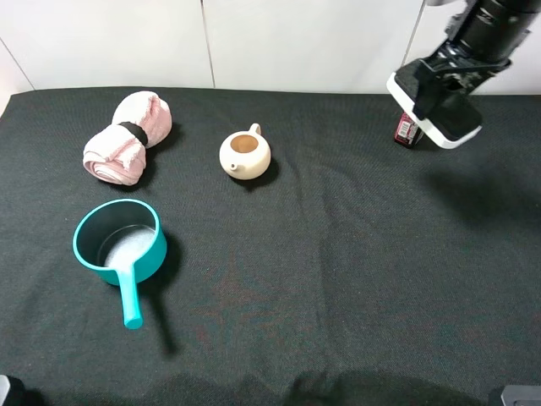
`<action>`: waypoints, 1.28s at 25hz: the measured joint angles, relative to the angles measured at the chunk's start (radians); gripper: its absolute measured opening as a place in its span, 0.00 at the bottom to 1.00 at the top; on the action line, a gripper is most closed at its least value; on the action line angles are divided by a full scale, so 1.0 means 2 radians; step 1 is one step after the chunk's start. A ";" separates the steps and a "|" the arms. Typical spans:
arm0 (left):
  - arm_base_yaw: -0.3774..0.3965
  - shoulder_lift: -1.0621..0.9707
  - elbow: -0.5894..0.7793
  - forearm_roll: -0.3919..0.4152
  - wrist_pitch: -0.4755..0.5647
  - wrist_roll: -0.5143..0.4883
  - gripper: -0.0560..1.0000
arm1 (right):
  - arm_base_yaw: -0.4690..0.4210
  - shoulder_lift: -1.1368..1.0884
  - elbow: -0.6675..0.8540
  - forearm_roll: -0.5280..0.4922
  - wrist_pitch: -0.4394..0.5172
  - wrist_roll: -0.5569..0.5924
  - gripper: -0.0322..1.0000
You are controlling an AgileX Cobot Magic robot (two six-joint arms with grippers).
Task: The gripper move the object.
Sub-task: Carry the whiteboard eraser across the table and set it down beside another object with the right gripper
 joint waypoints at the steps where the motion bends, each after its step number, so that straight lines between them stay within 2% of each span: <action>1: 0.000 0.000 0.000 0.000 0.000 0.000 0.83 | 0.005 0.008 -0.011 0.001 0.003 0.000 0.48; 9: 0.000 0.000 0.000 0.000 0.000 0.000 0.83 | 0.047 0.085 -0.104 0.006 0.040 -0.001 0.48; 16: 0.000 0.000 0.000 0.000 0.000 0.000 0.83 | 0.073 0.150 -0.170 0.015 0.042 -0.001 0.48; 25: 0.000 0.000 0.000 0.000 0.000 0.000 0.83 | 0.076 0.212 -0.206 0.029 0.043 -0.001 0.48; 32: 0.000 0.000 0.000 0.000 0.000 0.000 0.83 | 0.076 0.234 -0.207 0.037 0.043 -0.007 0.48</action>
